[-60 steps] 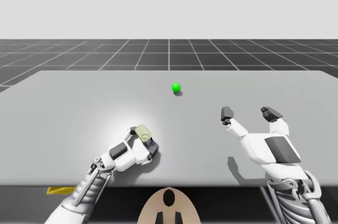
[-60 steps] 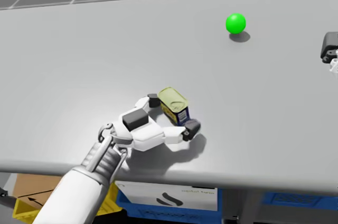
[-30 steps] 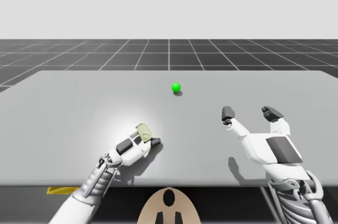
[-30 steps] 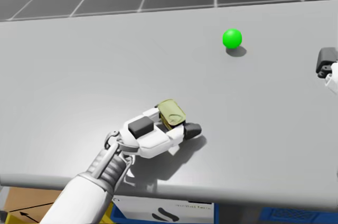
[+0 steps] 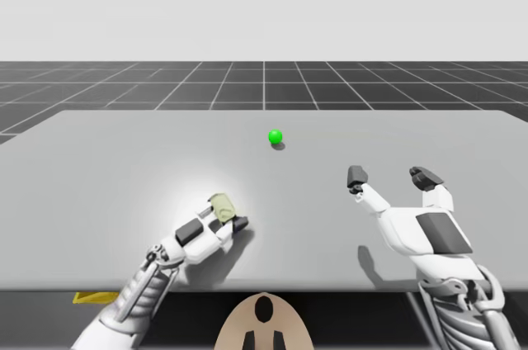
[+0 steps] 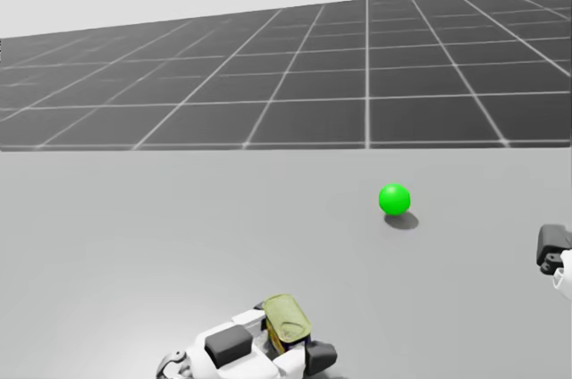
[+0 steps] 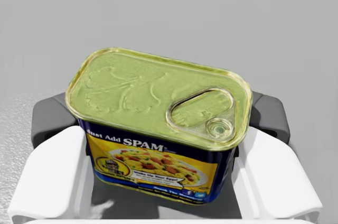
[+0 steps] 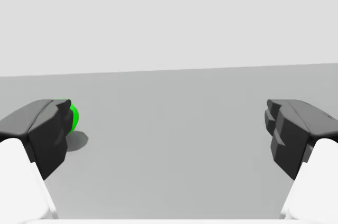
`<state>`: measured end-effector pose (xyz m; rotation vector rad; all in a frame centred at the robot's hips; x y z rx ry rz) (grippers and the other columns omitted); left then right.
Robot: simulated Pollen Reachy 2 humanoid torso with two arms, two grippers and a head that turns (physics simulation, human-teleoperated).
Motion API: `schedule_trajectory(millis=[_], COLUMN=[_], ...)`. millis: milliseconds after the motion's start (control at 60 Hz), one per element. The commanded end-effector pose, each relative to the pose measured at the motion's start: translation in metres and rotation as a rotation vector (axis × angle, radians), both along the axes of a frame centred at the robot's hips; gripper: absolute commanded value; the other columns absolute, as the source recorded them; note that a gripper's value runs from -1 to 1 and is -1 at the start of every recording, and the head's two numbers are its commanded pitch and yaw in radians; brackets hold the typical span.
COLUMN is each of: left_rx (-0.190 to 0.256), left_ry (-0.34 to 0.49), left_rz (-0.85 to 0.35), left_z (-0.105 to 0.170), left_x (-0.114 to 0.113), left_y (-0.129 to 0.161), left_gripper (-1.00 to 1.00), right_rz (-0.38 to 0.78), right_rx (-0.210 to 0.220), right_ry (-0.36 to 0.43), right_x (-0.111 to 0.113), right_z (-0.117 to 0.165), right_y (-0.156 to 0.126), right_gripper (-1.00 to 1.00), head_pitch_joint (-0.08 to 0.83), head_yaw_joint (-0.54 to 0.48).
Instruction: Watch the red light. When it turns green, pick up the object.
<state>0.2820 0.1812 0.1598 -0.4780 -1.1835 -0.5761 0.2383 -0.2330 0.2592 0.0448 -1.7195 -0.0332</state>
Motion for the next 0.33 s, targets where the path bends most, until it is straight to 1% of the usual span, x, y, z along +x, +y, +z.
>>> schedule_trajectory(millis=[17,50,67,83,117,150,167,217,233,283,300,333], left_rx=[-0.028,-0.047,-0.052,-0.054,-0.065,-0.074,-0.086,-0.096,-0.104,-0.115,-0.129,-0.138], left_ry=[-0.152,-0.18,-0.185,-0.193,-0.236,-0.255,-0.29,-0.327,-0.37,-0.413,-0.452,-0.478], left_rz=[0.014,0.027,0.03,0.034,0.045,0.049,0.051,0.051,0.056,0.06,0.064,0.07], left_z=[0.064,0.081,0.085,0.089,0.107,0.117,0.132,0.148,0.164,0.181,0.196,0.205], left_x=[0.003,0.002,0.001,0.001,-0.002,-0.003,-0.006,-0.009,-0.013,-0.017,-0.022,-0.025], left_y=[0.002,0.004,0.004,0.004,0.005,0.005,0.005,0.005,0.004,0.003,0.002,0.002], left_gripper=[1.0,1.0,1.0,1.0,1.0,1.0,1.0,1.0,1.0,1.0,1.0,1.0], right_rz=[-0.018,-0.026,-0.024,-0.016,-0.003,-0.006,-0.005,-0.003,-0.007,-0.002,0.02,0.046], right_rx=[0.047,0.051,0.056,0.065,0.097,0.095,0.093,0.094,0.087,0.085,0.08,0.068], right_ry=[-0.002,-0.023,-0.025,-0.023,-0.021,-0.027,-0.036,-0.025,-0.009,0.002,0.029,0.055], right_x=[0.002,0.004,0.004,0.005,0.007,0.008,0.009,0.01,0.01,0.01,0.008,0.006], right_z=[-0.003,-0.004,-0.005,-0.005,-0.008,-0.009,-0.009,-0.011,-0.011,-0.011,-0.01,-0.01], right_y=[0.006,0.006,0.006,0.006,0.006,0.007,0.008,0.01,0.011,0.011,0.011,0.01], right_gripper=[-1.0,-1.0,-1.0,-1.0,-1.0,-1.0,-1.0,-1.0,-1.0,-1.0,-1.0,-1.0], head_pitch_joint=[0.321,0.318,0.317,0.316,0.312,0.31,0.307,0.305,0.302,0.299,0.295,0.293], head_yaw_joint=[0.2,0.2,0.2,0.2,0.2,0.2,0.2,0.2,0.2,0.2,0.2,0.2])
